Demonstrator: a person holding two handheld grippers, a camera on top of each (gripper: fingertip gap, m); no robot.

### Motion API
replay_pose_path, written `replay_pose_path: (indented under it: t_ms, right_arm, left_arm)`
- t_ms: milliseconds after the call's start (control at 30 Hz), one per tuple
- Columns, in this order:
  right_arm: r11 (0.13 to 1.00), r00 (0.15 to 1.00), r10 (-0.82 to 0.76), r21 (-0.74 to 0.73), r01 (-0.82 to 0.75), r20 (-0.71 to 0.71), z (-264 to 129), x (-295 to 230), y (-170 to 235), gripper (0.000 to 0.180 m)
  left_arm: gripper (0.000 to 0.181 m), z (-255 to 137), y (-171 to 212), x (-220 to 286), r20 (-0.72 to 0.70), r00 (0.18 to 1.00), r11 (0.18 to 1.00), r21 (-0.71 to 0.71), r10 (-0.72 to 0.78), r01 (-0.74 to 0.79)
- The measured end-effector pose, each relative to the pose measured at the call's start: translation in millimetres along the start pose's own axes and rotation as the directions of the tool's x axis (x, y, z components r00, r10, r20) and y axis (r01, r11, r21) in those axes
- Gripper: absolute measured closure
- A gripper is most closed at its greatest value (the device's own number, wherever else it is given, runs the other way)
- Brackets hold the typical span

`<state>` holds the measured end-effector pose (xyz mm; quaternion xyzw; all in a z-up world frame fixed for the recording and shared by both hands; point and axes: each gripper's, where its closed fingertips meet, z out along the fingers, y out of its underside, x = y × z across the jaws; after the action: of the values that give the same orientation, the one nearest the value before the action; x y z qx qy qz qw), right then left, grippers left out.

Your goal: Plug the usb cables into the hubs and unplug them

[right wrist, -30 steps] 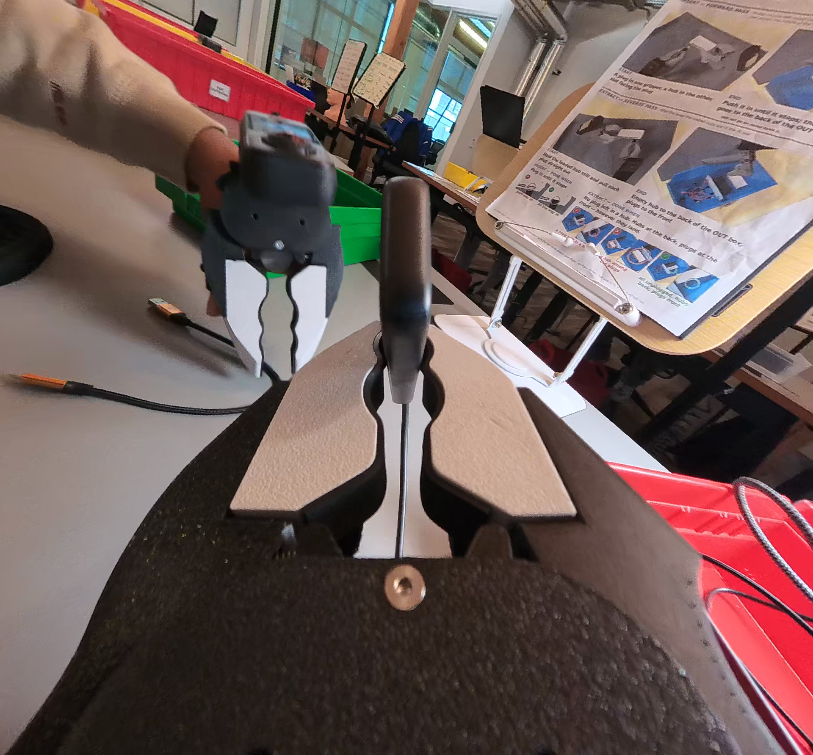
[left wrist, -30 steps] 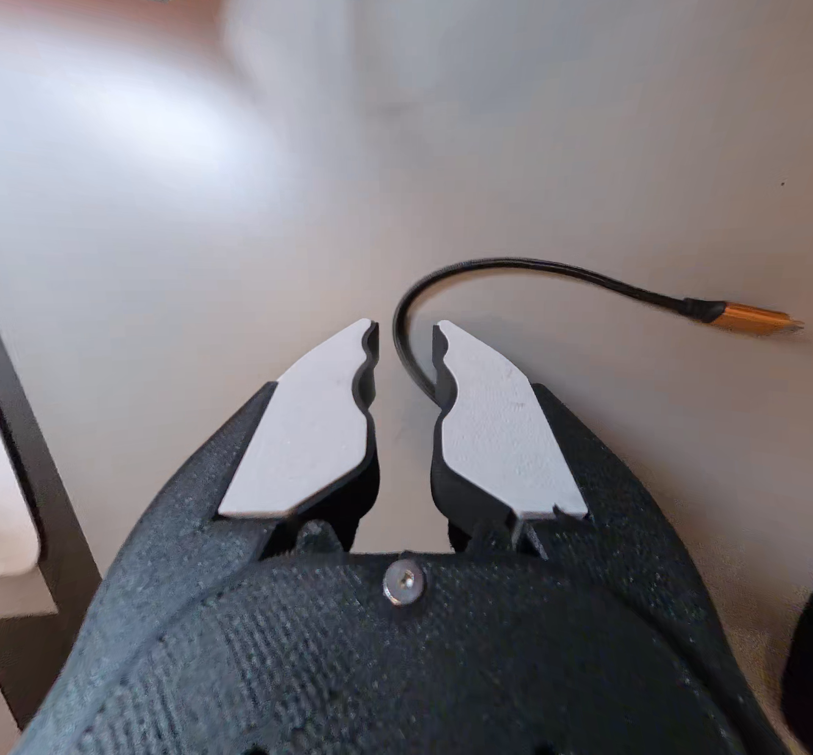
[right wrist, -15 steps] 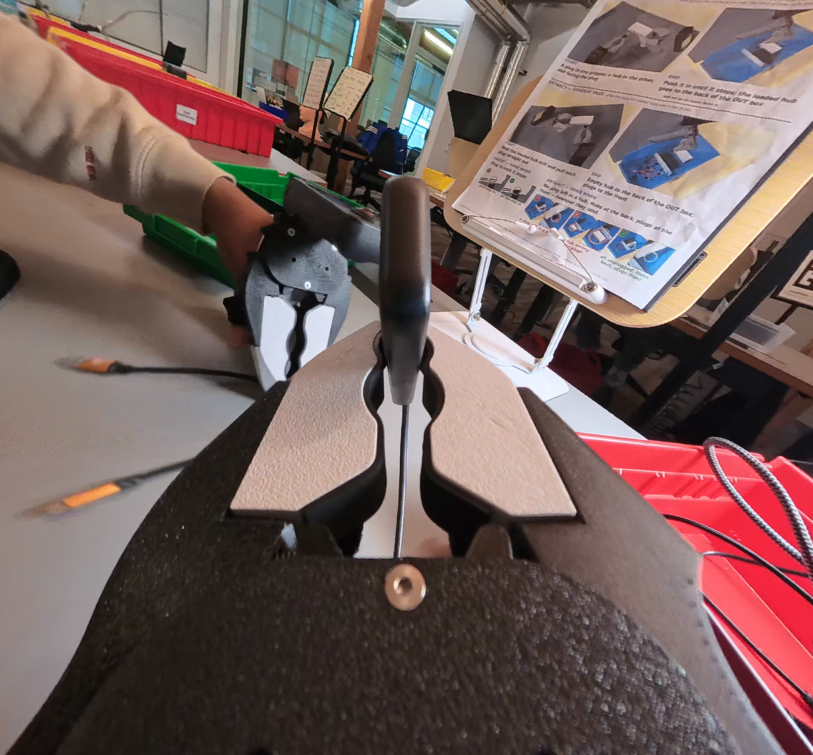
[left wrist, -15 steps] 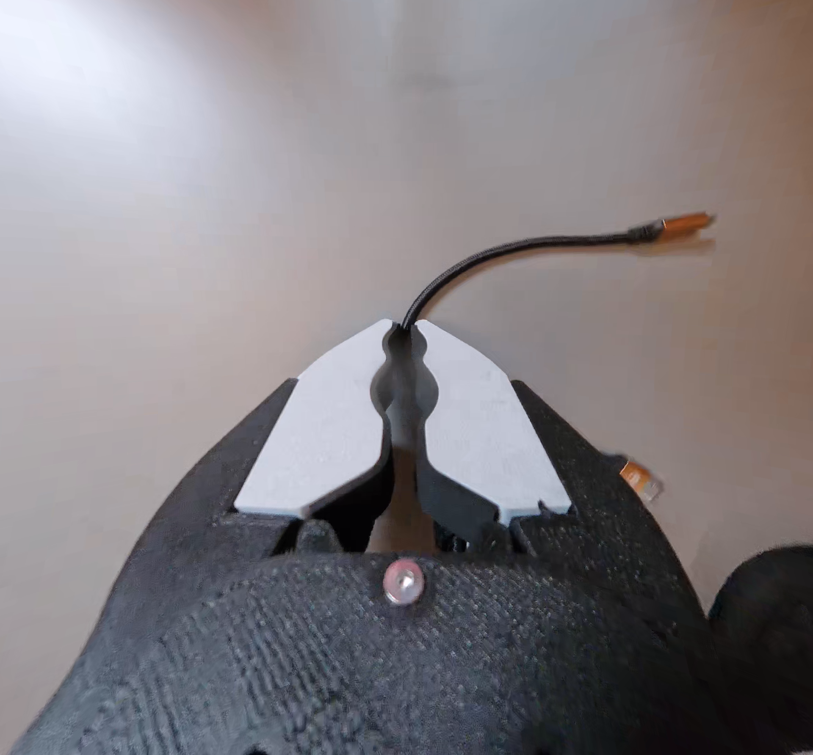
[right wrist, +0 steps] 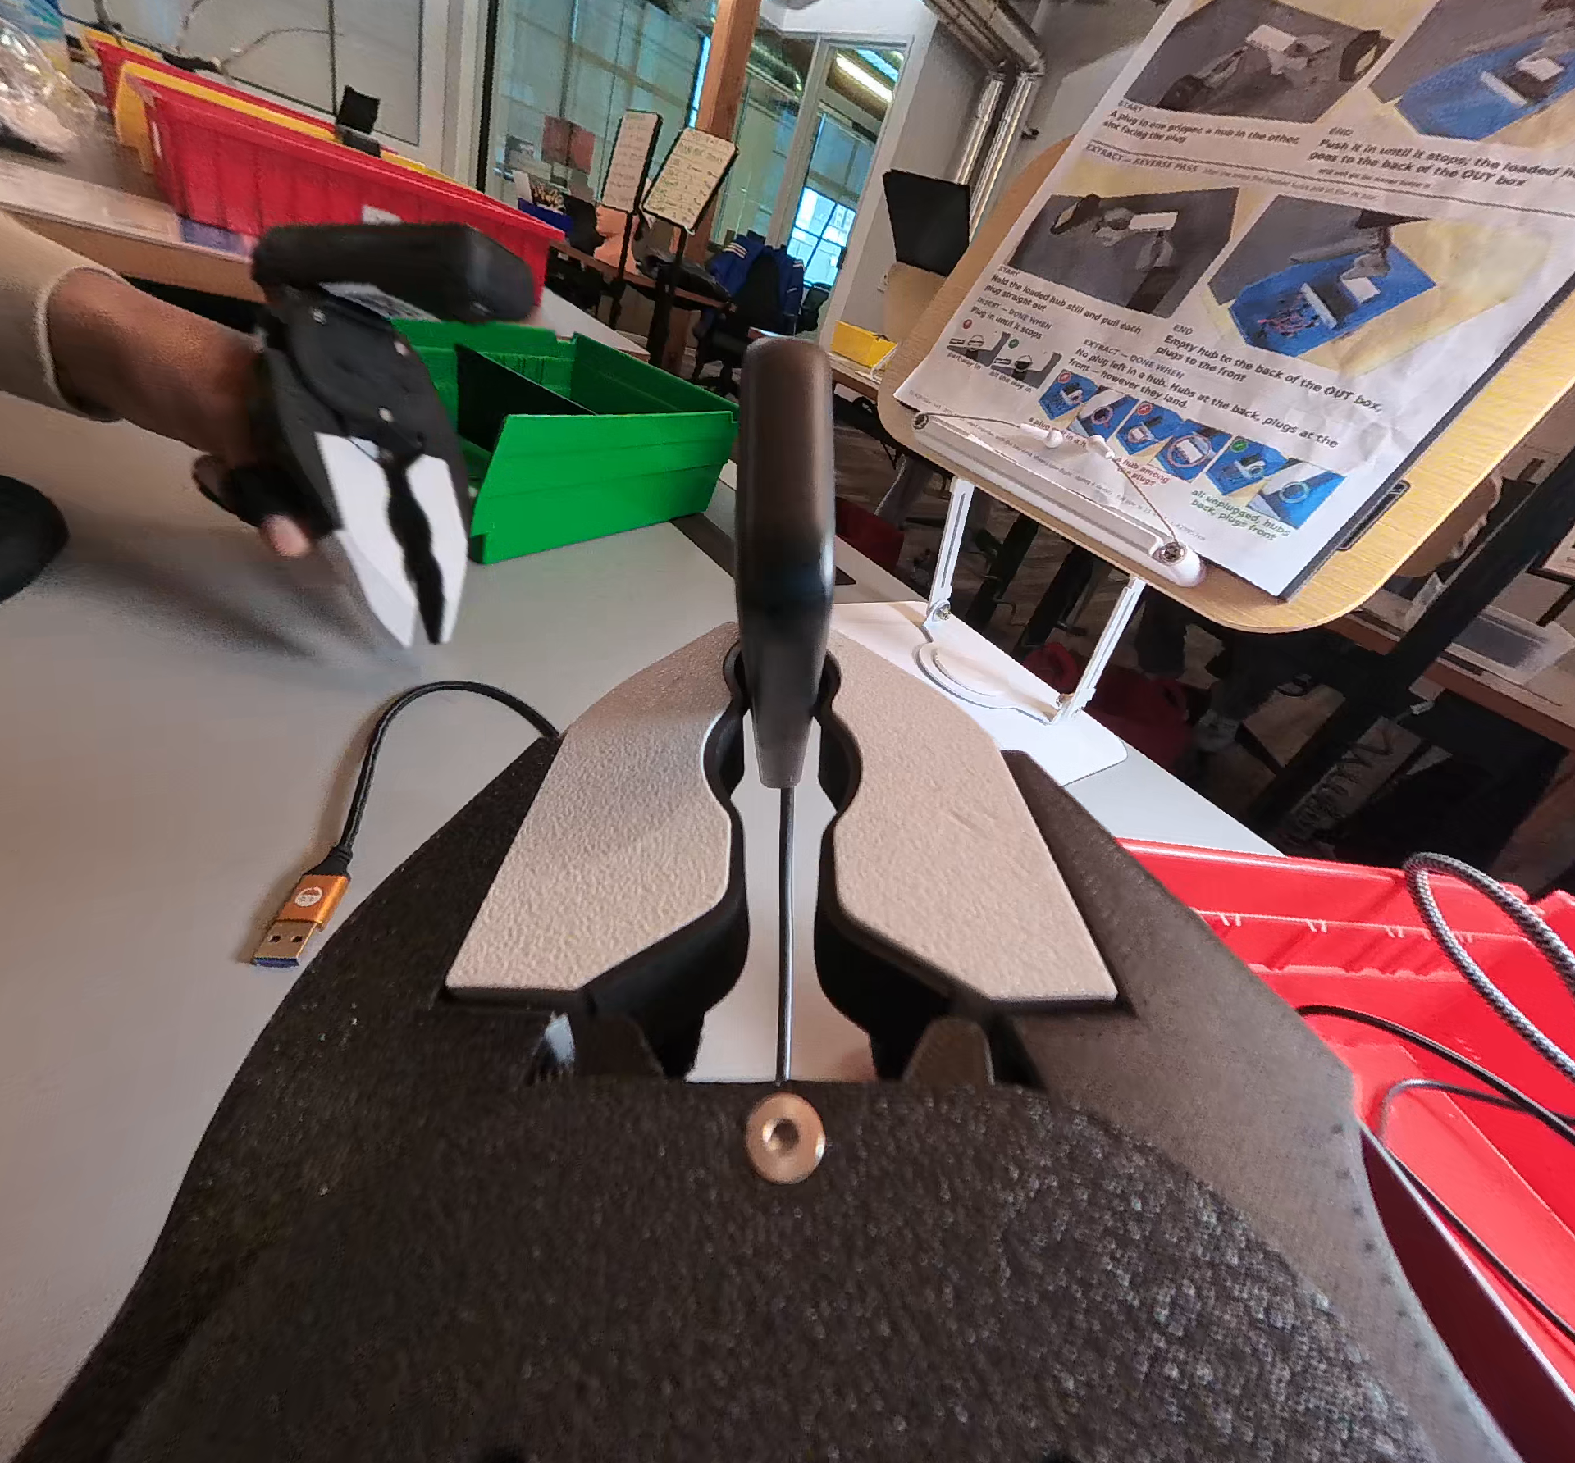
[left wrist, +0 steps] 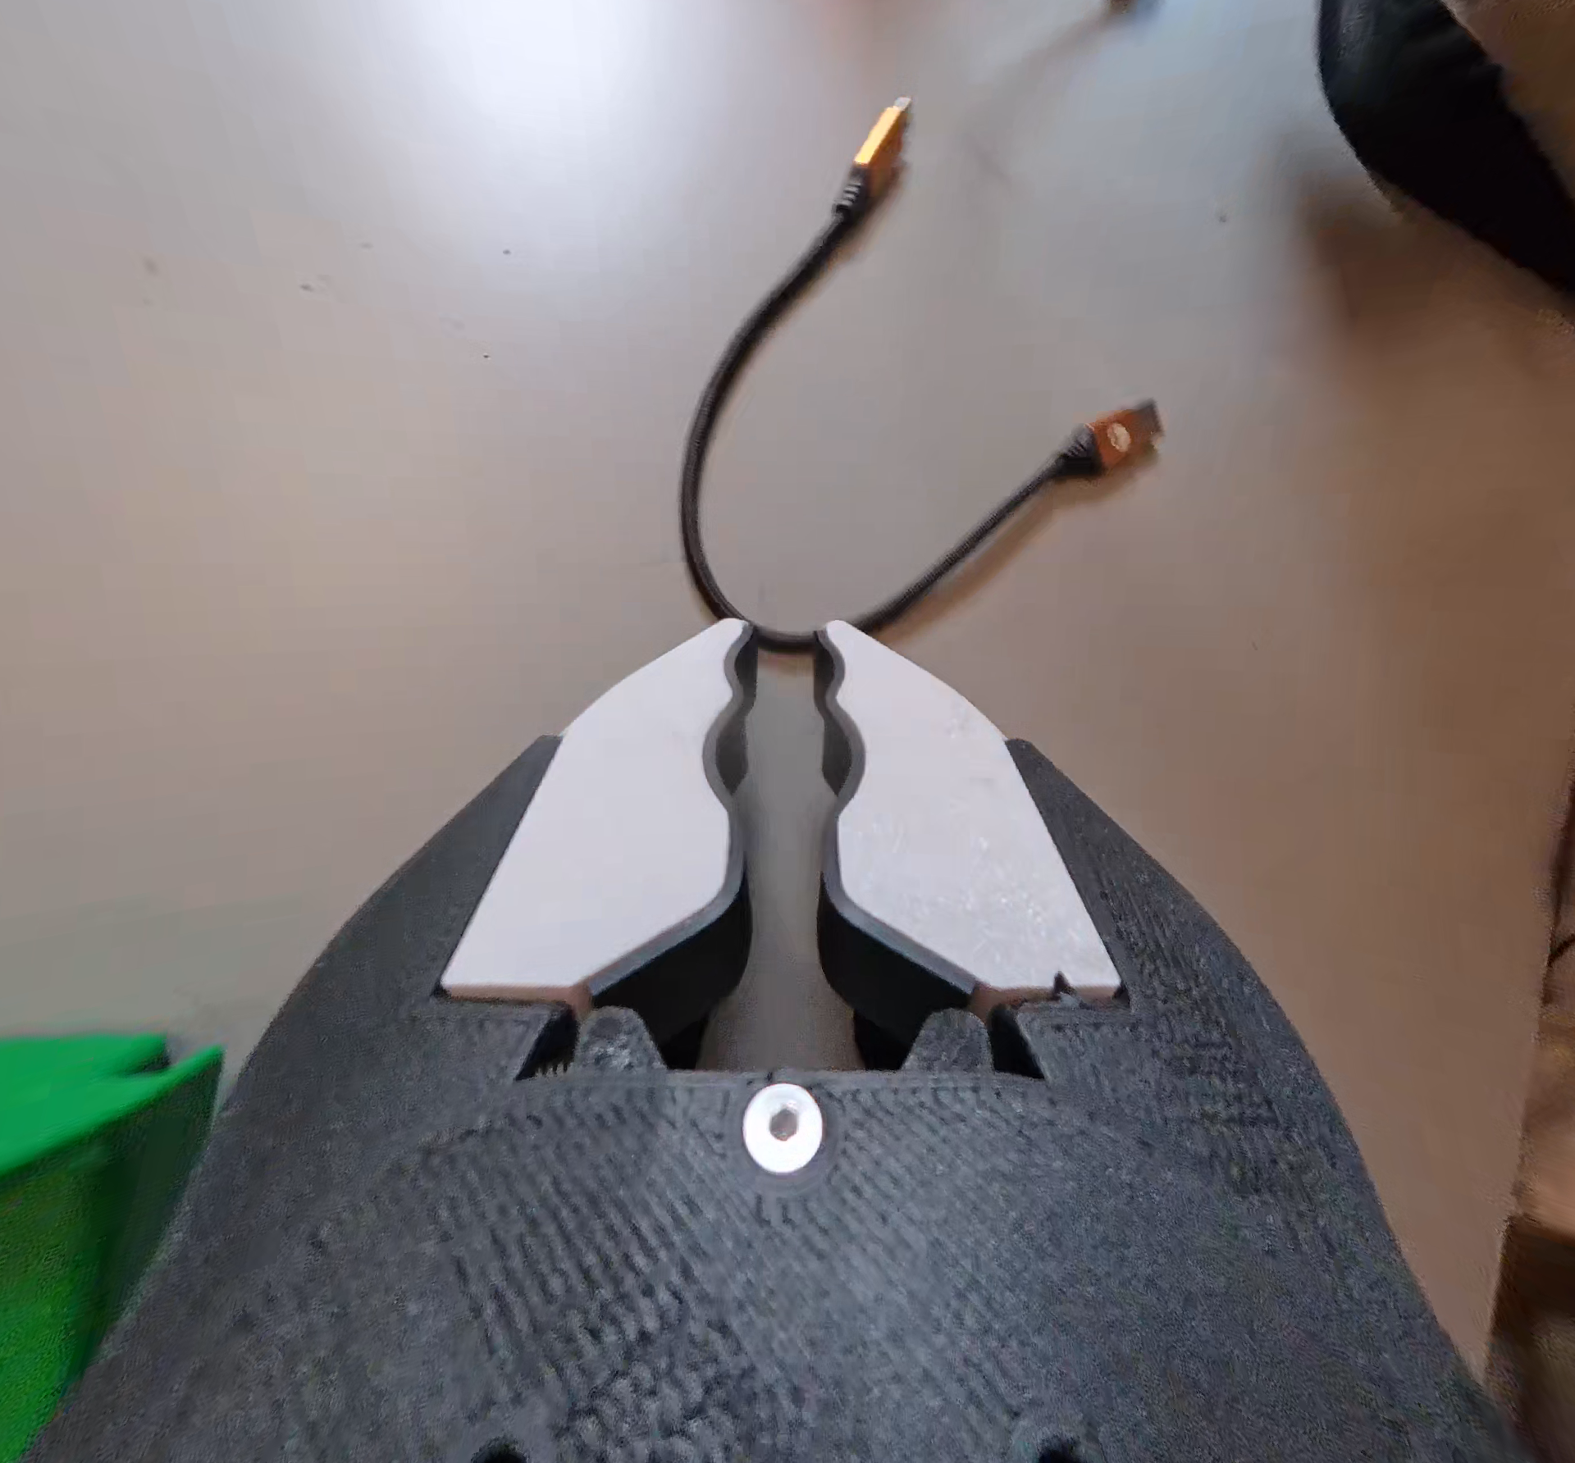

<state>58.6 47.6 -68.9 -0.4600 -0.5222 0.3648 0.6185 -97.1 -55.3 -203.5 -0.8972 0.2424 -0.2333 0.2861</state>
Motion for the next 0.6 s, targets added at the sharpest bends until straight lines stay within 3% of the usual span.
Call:
replay_pose_path:
  t_ms: [33,267,600]
  right_arm:
    - [1.000,1.000,0.004,0.002,-0.004,0.000,0,0,0,0.167]
    - [1.000,1.000,0.015,0.009,-0.015,0.003,0,0,-1,0.168]
    - [1.000,0.999,-0.003,0.008,0.003,0.038,0,-9,-4,0.168]
  left_arm:
    - [0.166,-6,2,6,-0.004,0.999,0.999,0.012,0.050,-0.050]
    - [0.158,-17,10,44,-0.058,0.923,0.925,-0.004,0.379,-0.380]
    - [0.148,8,9,61,-0.212,0.833,0.840,-0.086,0.510,-0.536]
